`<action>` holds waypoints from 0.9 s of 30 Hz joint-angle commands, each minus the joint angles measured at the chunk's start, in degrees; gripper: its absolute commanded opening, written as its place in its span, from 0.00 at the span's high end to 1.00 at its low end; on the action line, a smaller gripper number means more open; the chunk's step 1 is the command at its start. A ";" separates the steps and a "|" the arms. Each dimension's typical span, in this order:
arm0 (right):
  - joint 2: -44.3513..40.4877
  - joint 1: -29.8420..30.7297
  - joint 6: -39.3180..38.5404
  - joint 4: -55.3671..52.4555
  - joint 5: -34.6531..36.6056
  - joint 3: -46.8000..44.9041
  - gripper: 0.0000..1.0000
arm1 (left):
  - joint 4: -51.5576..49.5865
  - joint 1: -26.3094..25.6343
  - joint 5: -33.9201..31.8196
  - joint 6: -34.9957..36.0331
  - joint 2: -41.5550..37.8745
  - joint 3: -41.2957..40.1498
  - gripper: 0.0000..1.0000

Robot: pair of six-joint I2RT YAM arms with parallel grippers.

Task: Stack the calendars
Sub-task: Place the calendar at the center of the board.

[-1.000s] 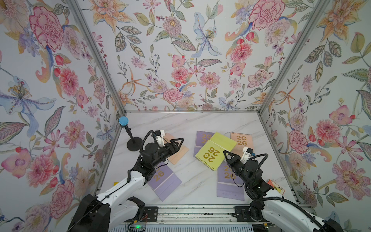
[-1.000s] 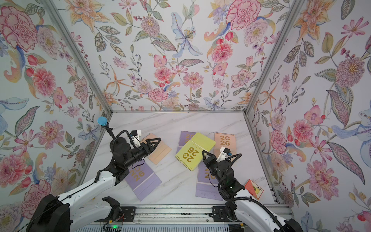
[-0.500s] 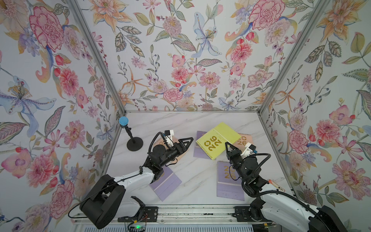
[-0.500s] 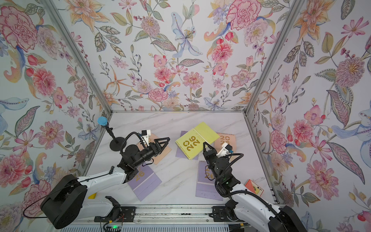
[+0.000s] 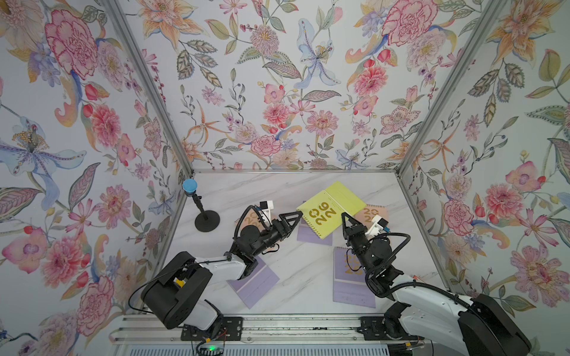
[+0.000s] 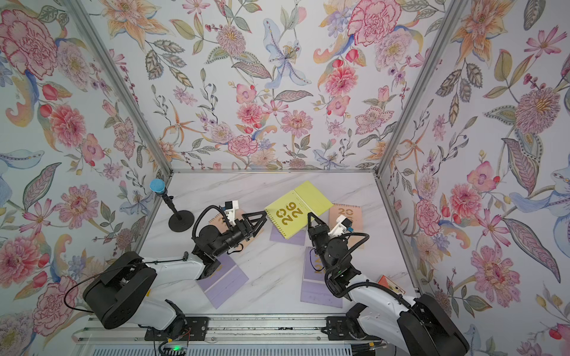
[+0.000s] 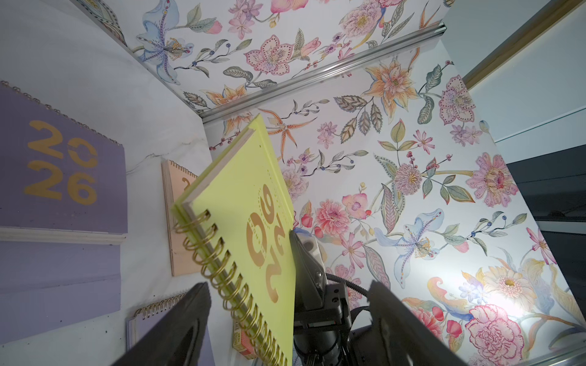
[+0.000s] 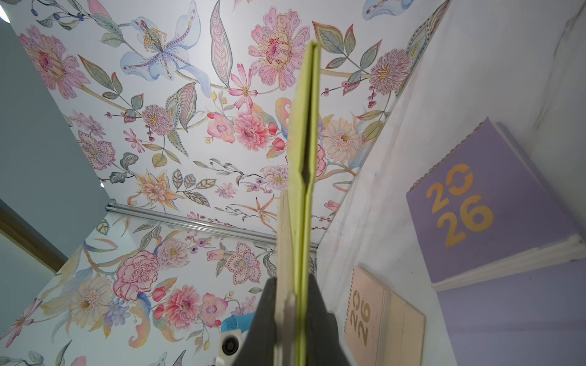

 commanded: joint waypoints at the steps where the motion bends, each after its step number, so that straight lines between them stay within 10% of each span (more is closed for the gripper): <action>1: 0.06 0.37 1.55 7.80 0.44 3.49 1.00 | 5.93 -0.89 0.44 -2.00 1.09 1.57 0.19; 14: 4.63 3.44 1.61 13.46 0.58 4.06 1.00 | 10.07 -2.11 0.80 -3.50 6.56 5.41 0.32; 27: 6.31 5.47 0.39 16.62 2.59 2.65 0.97 | 11.40 -2.34 0.37 -3.90 7.78 5.75 0.89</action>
